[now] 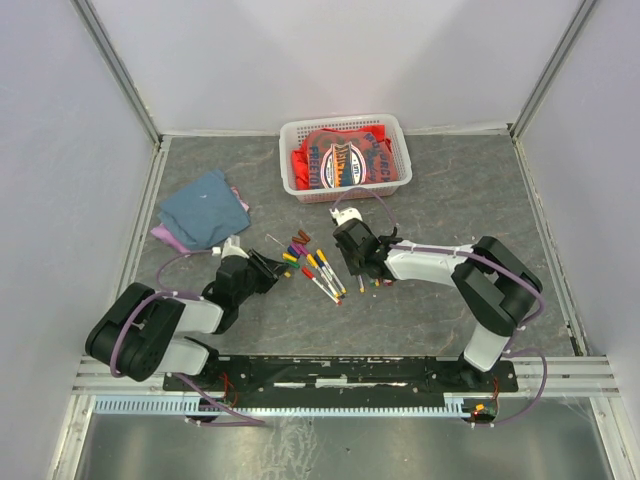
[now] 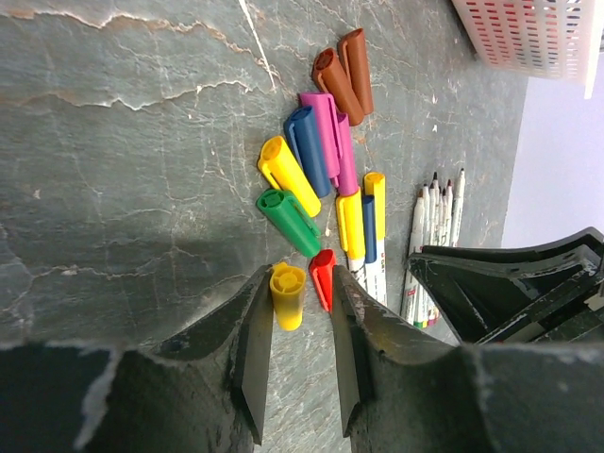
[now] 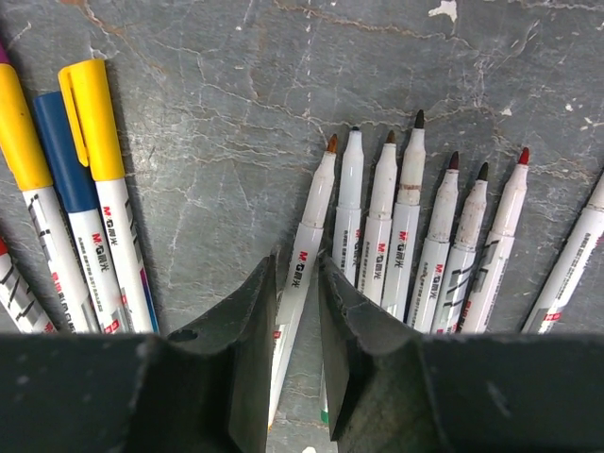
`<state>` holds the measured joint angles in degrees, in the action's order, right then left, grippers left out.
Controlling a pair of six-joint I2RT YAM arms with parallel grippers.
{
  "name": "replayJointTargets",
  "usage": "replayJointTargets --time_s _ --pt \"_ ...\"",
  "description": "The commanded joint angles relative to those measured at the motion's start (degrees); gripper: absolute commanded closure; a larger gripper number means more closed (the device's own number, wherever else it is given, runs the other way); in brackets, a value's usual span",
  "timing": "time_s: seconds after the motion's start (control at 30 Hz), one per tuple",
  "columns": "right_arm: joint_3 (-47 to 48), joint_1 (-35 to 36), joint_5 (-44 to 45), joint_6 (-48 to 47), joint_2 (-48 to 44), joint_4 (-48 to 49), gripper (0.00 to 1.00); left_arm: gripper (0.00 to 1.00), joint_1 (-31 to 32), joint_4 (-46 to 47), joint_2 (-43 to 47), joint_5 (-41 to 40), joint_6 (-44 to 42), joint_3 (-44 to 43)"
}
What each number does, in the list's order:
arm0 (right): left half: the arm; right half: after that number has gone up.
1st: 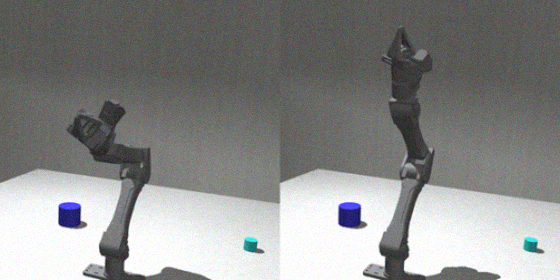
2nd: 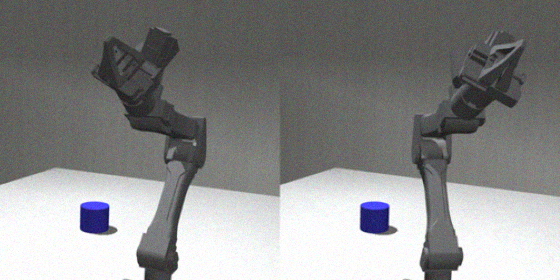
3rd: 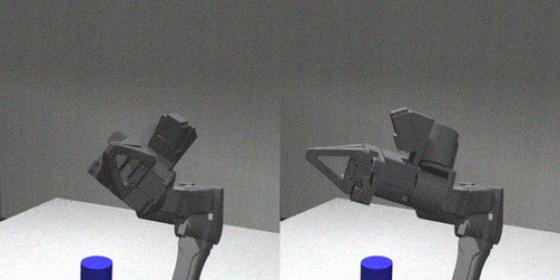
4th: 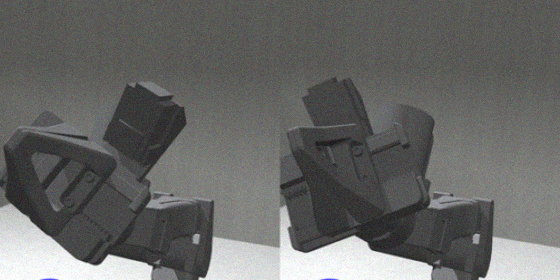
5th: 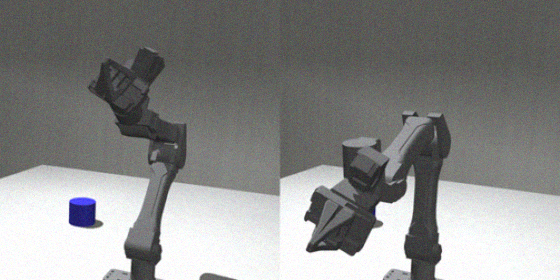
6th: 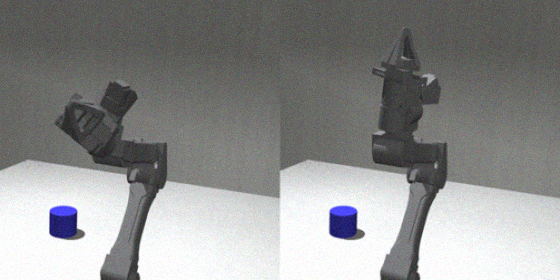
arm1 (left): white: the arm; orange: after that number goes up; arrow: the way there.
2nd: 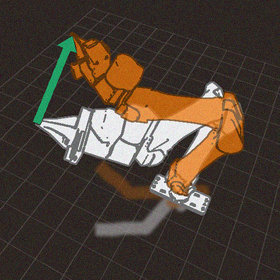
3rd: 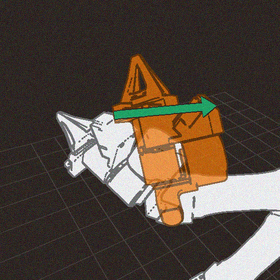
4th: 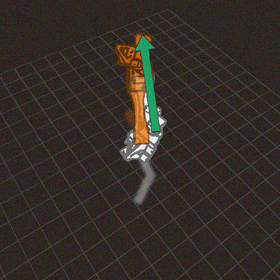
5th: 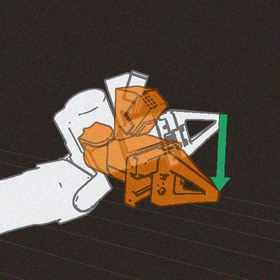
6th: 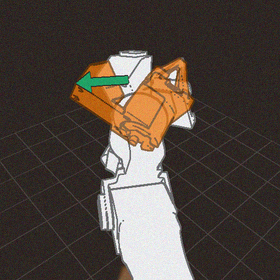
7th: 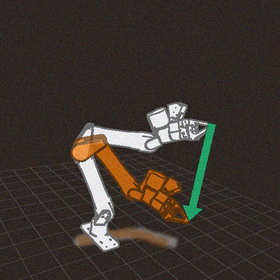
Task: Open the pen caps
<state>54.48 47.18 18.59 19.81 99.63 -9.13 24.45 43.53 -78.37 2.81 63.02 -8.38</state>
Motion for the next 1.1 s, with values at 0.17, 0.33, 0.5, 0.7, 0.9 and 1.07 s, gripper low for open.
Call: replayJointTargets --time_s 0.17,0.33,0.5,0.7,0.9,1.07 --pt "-0.5 -0.1 1.9 -1.0 -5.3 0.3 0.66 0.55 0.6 -3.2 -0.2 -2.1 -0.3 -2.1" --pt "-0.9 0.1 0.5 -1.4 -6.8 0.9 0.63 0.49 0.7 -4.6 0.3 -2.8 0.0 -2.2" --pt "-0.7 1.2 -1.6 -1.8 -7.2 1.7 0.60 0.48 0.8 -4.7 0.3 -2.8 0.3 -2.3" --pt "0.9 3.6 -4.7 -1.8 -5.6 2.5 0.58 0.48 0.8 -4.7 0.9 -2.8 0.4 -2.0" --pt "3.3 5.0 -5.6 -1.7 -2.2 2.2 0.58 0.48 0.8 -4.7 2.7 -2.7 0.7 -1.0" --pt "3.6 5.3 -5.9 -1.7 -1.3 2.2 0.58 0.48 0.8 -4.9 5.4 -3.1 1.0 0.0"
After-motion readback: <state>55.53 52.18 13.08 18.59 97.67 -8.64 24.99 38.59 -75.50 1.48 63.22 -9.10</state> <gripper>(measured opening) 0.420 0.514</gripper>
